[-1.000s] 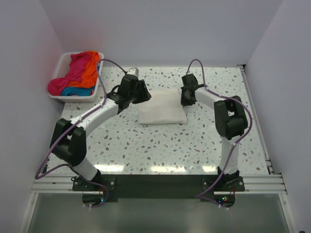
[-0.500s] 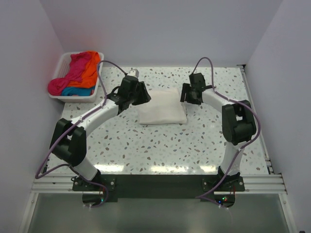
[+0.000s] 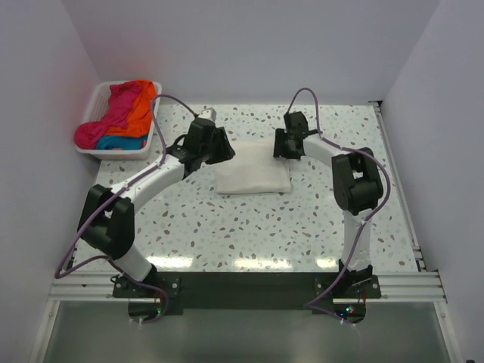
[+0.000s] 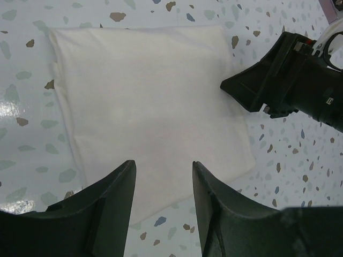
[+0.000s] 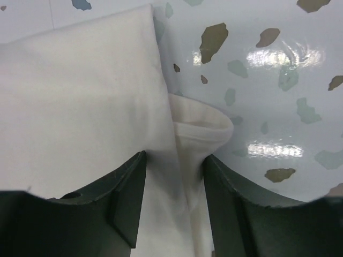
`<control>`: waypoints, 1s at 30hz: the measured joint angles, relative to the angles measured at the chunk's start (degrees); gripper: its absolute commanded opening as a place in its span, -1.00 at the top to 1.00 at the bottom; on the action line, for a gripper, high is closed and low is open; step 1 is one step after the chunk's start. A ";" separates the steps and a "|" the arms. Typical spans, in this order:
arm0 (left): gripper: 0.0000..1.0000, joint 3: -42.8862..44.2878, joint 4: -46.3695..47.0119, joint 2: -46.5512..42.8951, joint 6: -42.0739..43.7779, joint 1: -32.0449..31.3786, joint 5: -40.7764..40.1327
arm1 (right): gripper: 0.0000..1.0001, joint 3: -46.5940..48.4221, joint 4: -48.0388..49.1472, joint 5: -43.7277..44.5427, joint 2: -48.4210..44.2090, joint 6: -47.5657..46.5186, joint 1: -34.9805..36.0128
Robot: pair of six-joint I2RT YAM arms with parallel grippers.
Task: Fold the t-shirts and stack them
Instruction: Neatly place the folded tshirt to the corner
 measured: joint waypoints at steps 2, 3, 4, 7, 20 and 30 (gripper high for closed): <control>-0.03 0.00 0.00 0.00 0.00 0.00 0.04 | 0.32 1.14 -0.50 1.09 0.90 -0.24 0.81; -0.03 0.00 0.00 0.00 0.00 0.00 0.07 | 0.62 1.46 -0.72 1.90 1.14 -0.17 1.29; -0.03 0.00 0.00 0.00 0.00 0.00 0.07 | 0.81 1.64 -0.98 2.14 1.27 -0.17 1.68; -0.03 0.00 0.00 0.00 0.00 0.00 0.11 | 1.00 2.05 -1.64 4.68 1.27 1.33 2.64; -0.02 -0.17 -0.66 -1.33 1.31 0.00 1.77 | 1.00 -8.33 -12.15 14.40 -8.72 17.33 -9.22; -0.01 -3.87 -0.24 -2.49 1.25 -0.79 4.52 | 1.00 -23.52 -23.80 22.10 -22.29 28.92 -24.17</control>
